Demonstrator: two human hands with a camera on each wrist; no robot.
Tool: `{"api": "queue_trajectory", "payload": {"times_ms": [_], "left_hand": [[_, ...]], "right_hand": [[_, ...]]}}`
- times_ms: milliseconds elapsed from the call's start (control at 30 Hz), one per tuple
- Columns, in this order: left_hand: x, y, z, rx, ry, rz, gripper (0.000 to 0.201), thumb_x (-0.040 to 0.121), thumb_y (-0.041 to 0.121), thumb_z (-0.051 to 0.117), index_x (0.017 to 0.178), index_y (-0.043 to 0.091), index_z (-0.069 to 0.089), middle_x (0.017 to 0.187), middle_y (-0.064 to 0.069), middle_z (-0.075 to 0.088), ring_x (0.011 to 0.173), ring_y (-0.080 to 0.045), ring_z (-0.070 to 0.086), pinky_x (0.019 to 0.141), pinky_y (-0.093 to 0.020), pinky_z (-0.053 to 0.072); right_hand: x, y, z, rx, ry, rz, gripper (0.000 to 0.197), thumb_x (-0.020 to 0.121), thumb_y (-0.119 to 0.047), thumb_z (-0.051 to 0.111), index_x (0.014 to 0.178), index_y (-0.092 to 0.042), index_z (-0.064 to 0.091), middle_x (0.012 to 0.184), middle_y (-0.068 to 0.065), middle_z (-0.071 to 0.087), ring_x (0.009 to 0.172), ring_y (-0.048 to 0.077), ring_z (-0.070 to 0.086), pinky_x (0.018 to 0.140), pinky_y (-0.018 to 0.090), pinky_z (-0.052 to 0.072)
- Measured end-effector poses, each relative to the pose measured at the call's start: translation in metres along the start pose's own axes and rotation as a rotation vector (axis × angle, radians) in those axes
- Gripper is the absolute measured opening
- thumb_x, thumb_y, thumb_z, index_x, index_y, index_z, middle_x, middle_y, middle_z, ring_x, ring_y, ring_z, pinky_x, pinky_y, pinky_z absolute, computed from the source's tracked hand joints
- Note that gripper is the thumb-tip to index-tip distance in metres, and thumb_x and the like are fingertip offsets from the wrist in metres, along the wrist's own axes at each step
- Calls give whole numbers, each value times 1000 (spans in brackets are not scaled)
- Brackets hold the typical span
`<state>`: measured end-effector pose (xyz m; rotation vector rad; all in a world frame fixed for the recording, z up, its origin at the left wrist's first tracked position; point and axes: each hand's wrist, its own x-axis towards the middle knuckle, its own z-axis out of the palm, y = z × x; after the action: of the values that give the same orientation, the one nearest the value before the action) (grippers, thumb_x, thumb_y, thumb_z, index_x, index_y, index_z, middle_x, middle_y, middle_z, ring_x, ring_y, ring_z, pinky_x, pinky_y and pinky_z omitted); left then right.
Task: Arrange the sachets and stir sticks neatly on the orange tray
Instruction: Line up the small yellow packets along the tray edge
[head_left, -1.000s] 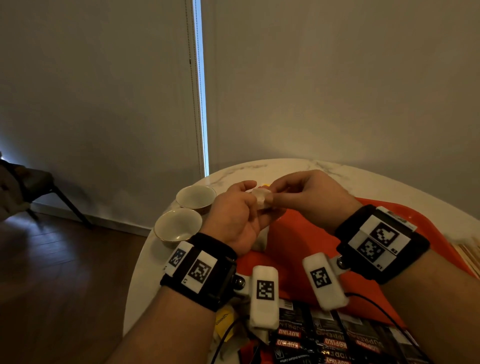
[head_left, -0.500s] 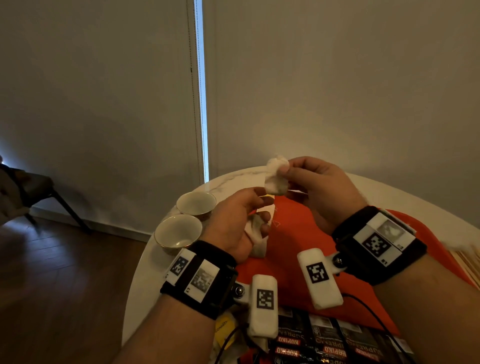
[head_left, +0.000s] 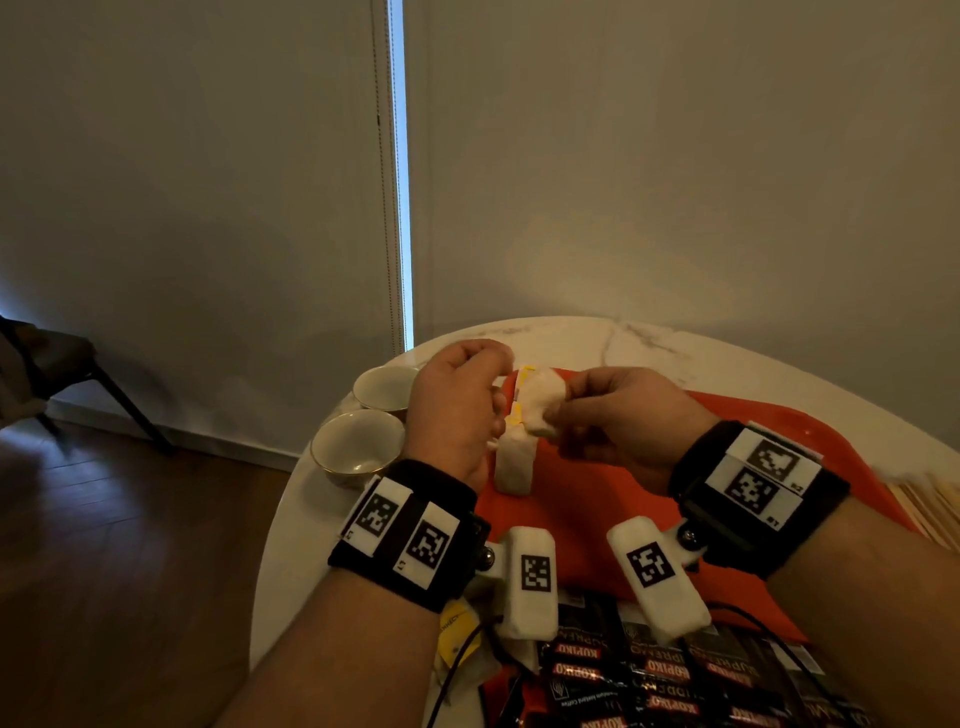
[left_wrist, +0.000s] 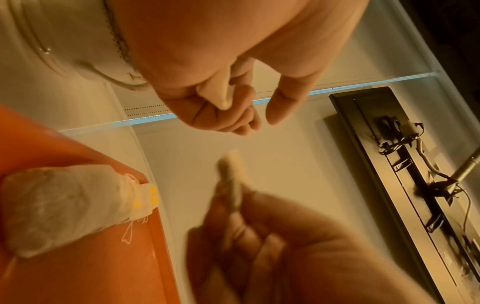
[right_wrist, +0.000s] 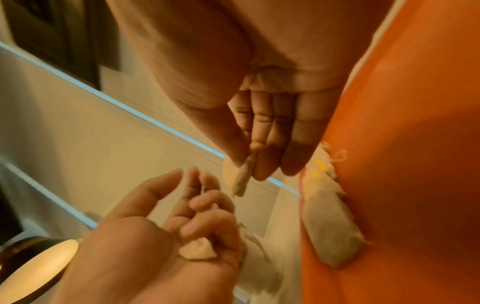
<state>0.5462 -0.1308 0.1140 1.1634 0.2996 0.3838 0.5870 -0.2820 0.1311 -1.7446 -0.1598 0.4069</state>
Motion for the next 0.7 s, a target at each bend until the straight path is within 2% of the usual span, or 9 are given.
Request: {"api": "queue_trajectory", "payload": {"times_ms": [133, 200, 300, 367, 467, 567, 700], "left_hand": [[-2, 5, -1, -88, 56, -15, 21, 91, 1, 54, 78, 14, 64, 64, 4, 61, 50, -10, 49, 44, -25, 37], [-2, 6, -1, -95, 57, -17, 24, 88, -3, 49, 75, 14, 62, 58, 5, 60, 50, -11, 49, 44, -26, 39], [-3, 7, 0, -97, 58, -28, 25, 86, -5, 48, 75, 13, 61, 63, 2, 60, 54, -13, 50, 46, -27, 40], [-4, 7, 0, -94, 58, -37, 24, 87, -5, 48, 77, 13, 62, 68, 0, 59, 56, -14, 50, 47, -27, 41], [-4, 7, 0, -114, 53, -50, 24, 84, -7, 45, 77, 12, 60, 74, -3, 59, 58, -14, 50, 47, -26, 40], [-3, 7, -1, -122, 54, -54, 26, 83, -9, 45, 77, 11, 60, 78, -4, 60, 59, -14, 50, 47, -27, 40], [-3, 7, -1, -119, 51, -57, 26, 83, -9, 45, 76, 12, 60, 78, -4, 60, 60, -15, 51, 50, -28, 41]], "right_hand": [[-1, 17, 4, -40, -58, 197, 15, 86, 10, 70, 87, -5, 66, 86, 17, 72, 74, 27, 69, 70, 40, 59], [0, 21, 7, -25, -77, 267, 16, 86, 10, 69, 87, -5, 64, 86, 18, 71, 73, 29, 70, 65, 40, 60], [-1, 22, 15, -24, -110, 341, 14, 87, 8, 69, 87, -5, 62, 84, 18, 74, 73, 29, 73, 66, 39, 60], [-2, 22, 20, -56, -128, 363, 12, 88, 4, 70, 89, -5, 64, 87, 17, 77, 78, 29, 75, 70, 39, 61], [-2, 21, 20, -150, -106, 355, 8, 91, -2, 70, 97, -5, 67, 92, 15, 78, 81, 26, 77, 70, 37, 62], [-2, 19, 13, -248, -73, 322, 12, 93, -8, 70, 105, -5, 71, 94, 12, 79, 86, 26, 77, 80, 41, 62], [-7, 18, 8, -241, -111, 357, 15, 95, -8, 66, 109, -3, 71, 96, 12, 79, 88, 24, 78, 84, 41, 61]]}}
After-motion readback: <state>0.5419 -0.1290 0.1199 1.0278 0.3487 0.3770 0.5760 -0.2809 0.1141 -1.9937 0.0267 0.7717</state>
